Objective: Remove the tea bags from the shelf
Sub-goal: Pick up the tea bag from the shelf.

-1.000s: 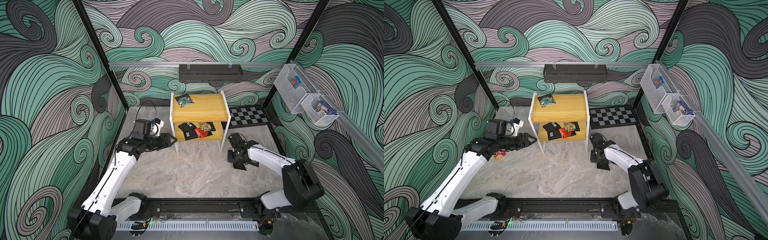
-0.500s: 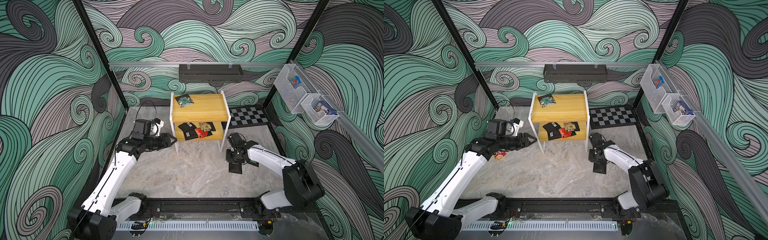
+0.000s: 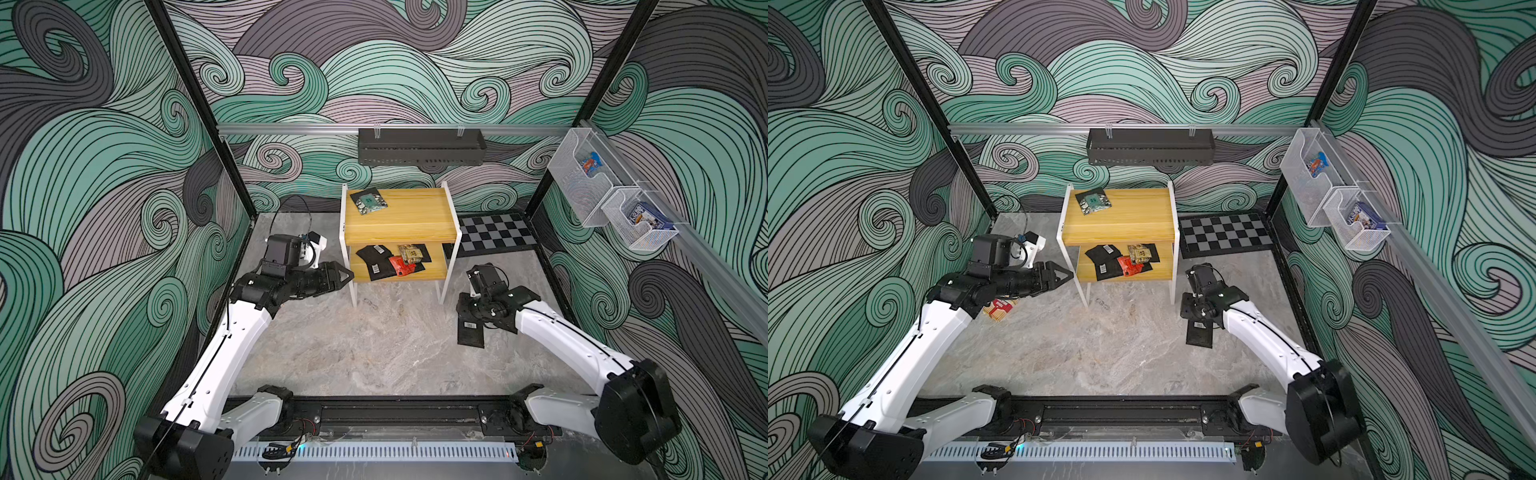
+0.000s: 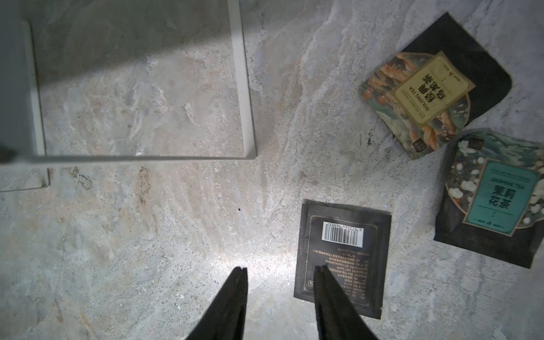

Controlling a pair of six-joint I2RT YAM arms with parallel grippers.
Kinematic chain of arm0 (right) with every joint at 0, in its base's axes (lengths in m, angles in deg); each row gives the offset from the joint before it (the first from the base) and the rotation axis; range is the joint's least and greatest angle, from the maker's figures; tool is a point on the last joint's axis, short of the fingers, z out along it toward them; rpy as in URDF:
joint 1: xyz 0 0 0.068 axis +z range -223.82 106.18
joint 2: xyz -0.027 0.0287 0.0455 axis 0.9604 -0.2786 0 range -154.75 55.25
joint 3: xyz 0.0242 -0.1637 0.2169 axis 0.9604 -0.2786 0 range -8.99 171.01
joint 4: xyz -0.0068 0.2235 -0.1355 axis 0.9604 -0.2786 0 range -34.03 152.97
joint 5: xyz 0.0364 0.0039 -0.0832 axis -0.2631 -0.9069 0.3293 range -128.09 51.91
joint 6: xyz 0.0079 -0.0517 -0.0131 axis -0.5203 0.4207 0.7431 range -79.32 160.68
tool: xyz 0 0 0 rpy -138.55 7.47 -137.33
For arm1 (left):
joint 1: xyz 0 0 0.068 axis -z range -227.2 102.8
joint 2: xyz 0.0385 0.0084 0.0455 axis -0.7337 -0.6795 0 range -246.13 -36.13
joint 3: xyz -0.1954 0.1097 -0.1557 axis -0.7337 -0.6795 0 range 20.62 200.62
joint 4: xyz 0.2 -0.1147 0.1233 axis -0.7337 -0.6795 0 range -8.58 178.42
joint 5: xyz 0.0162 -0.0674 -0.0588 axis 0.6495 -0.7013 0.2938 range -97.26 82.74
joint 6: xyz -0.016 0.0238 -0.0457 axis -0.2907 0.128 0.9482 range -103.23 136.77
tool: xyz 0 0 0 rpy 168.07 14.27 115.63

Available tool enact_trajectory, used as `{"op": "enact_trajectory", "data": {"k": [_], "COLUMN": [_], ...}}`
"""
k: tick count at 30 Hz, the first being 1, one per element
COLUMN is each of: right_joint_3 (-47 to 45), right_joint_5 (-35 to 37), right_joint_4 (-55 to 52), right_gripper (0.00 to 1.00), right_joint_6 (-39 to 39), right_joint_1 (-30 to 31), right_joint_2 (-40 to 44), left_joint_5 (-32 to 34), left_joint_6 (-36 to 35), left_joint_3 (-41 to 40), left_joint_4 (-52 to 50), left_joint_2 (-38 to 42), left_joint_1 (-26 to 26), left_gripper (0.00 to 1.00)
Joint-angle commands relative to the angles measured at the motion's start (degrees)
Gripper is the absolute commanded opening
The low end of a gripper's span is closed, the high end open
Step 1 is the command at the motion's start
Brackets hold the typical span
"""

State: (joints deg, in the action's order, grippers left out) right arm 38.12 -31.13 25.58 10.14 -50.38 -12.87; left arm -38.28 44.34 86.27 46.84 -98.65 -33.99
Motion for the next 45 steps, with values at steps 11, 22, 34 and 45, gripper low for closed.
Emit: {"op": "enact_trajectory", "data": {"k": [11, 22, 34, 45], "right_joint_3": [9.1, 20.7, 30.7, 44.4], "right_joint_5": [0.5, 0.3, -7.6, -14.8], "right_joint_4": [-5.3, -6.1, -6.6, -7.2], "right_gripper": [0.53, 0.59, 0.64, 0.73], "right_joint_6": [10.6, 19.2, 25.0, 26.5], "right_joint_1": [3.0, 8.9, 9.9, 9.9], "right_joint_2": [12.8, 13.5, 8.8, -1.9], "left_joint_5": [-0.5, 2.2, 6.4, 8.3], "left_joint_6": [0.0, -1.4, -0.1, 0.4], "left_joint_3": [8.4, 17.1, 26.2, 33.8], "left_joint_4": [-2.5, -3.3, -6.3, -8.8], "left_joint_2": [-0.6, -3.3, -9.1, -16.2], "left_joint_1": [0.0, -0.2, -0.2, -0.2], "left_gripper": [0.59, 0.59, 0.6, 0.6]}}
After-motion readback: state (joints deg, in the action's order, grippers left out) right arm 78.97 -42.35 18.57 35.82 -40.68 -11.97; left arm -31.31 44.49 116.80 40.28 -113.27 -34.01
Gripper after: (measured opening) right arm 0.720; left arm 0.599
